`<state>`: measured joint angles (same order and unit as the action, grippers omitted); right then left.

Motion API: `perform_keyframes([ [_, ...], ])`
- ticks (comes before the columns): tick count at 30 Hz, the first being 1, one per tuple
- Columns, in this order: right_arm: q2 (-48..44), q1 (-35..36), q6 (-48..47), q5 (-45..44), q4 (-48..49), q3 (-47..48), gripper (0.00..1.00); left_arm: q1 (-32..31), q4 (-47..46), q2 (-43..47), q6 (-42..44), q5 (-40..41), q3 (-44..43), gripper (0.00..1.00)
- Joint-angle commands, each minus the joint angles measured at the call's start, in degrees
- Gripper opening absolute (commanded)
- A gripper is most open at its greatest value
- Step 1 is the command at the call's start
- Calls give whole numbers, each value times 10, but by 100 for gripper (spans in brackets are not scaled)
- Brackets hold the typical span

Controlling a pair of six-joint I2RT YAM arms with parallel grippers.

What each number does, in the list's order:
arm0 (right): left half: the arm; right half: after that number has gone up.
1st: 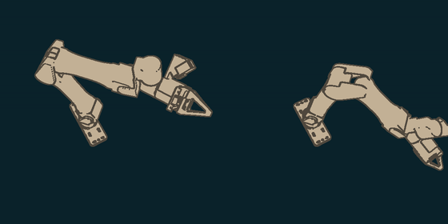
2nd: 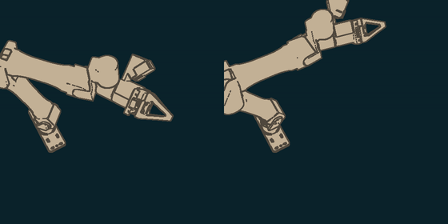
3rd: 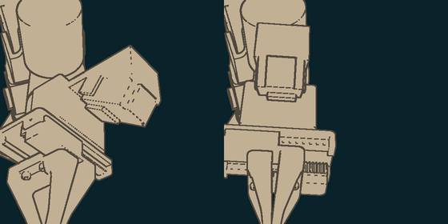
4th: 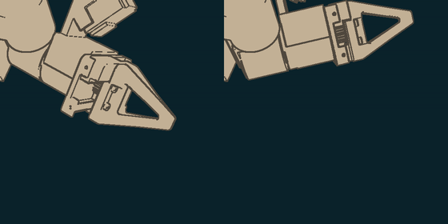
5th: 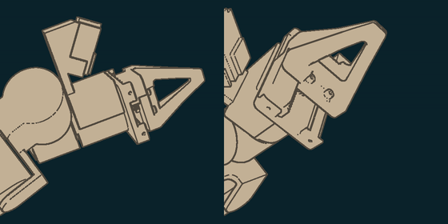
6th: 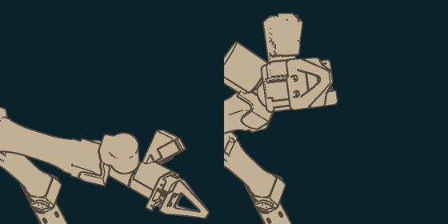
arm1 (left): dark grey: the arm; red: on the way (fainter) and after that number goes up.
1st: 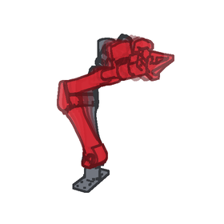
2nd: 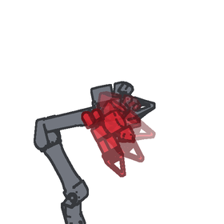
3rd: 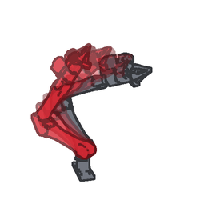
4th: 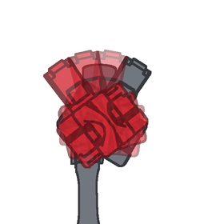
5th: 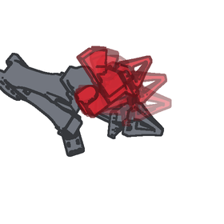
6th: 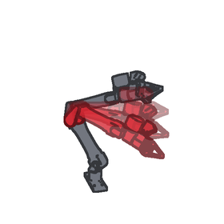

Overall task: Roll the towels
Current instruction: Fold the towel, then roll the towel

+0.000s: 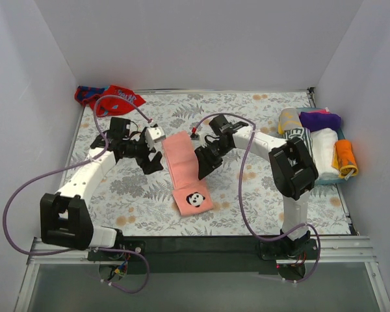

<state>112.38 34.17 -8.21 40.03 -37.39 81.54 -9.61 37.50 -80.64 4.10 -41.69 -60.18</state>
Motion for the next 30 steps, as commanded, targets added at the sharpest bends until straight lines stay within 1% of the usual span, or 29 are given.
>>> perform_keyframes([
  [1,4,19,11,-4,13,9,43,-36,13,70,69,5,48,78],
  [3,11,23,14,-1,16,10,41,-55,24,92,80,32,66,78],
  [7,23,25,18,-14,24,-1,39,-99,38,110,103,53,95,78],
  [8,28,26,18,-18,23,-3,39,-122,36,115,108,59,105,78],
  [10,32,26,15,-28,24,-11,38,-145,28,119,109,77,113,78],
  [11,32,25,15,-31,25,-13,35,-168,28,119,110,83,118,78],
  [14,22,25,14,-36,26,-19,16,-218,21,122,108,109,128,78],
  [15,15,25,14,-36,26,-20,6,-232,13,125,108,118,132,77],
  [16,9,24,16,-41,27,-23,1,-247,7,130,107,129,138,76],
  [17,-4,24,16,-43,27,-23,1,-274,1,139,106,154,144,75],
  [19,-15,21,19,-43,28,-26,1,-298,-19,145,100,169,159,72],
  [22,-28,19,23,-41,32,-33,1,-314,-24,134,101,173,162,70],
  [24,-23,19,26,-44,37,-38,1,-327,-34,126,101,173,162,70],
  [27,2,19,28,-48,41,-43,1,-377,-58,119,84,199,169,70],
  [28,8,19,28,-51,42,-45,1,-406,-66,115,78,209,171,69],
  [30,20,19,31,-58,44,-48,1,-434,-82,107,58,240,175,65],
])
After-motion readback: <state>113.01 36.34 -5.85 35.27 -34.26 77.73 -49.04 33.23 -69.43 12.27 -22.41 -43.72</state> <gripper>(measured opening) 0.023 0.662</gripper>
